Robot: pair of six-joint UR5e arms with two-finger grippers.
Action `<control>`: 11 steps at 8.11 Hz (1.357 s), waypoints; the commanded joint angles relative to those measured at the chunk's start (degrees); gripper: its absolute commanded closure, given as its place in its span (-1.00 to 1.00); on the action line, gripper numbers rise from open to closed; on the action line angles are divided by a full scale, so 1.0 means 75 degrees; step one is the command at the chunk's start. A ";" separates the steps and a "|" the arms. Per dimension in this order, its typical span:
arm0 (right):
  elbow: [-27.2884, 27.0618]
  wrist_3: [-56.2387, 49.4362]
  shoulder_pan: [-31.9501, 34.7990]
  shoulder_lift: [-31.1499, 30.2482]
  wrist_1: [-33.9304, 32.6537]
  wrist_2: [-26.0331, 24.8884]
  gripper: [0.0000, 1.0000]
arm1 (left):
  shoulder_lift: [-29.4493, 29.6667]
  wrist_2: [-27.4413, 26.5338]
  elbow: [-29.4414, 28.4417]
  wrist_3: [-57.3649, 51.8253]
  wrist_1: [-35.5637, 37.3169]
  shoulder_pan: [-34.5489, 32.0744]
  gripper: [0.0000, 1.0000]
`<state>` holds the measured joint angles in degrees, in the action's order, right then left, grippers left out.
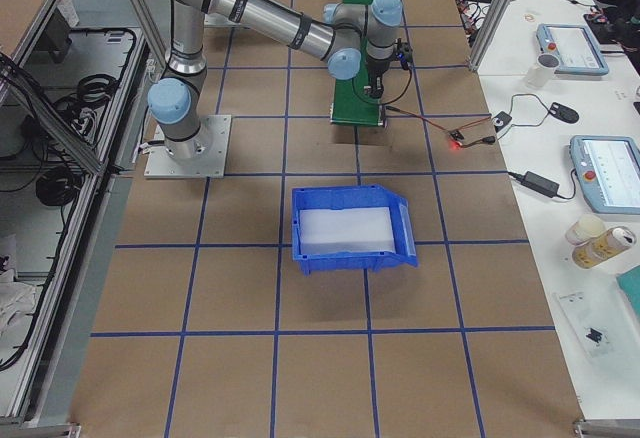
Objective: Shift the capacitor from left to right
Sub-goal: 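Lift the capacitor with the right gripper and carry it toward the blue bin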
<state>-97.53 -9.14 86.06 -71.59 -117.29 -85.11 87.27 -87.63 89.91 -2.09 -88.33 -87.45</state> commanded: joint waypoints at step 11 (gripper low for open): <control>-0.0237 -0.8473 -0.5229 0.0672 -0.1493 -0.0746 1.00 | -0.0070 0.0000 0.0001 -0.0027 0.0000 0.0000 -1.00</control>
<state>-96.80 -72.22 47.57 -70.05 -123.92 -91.74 86.75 -87.64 89.94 -2.35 -88.33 -87.45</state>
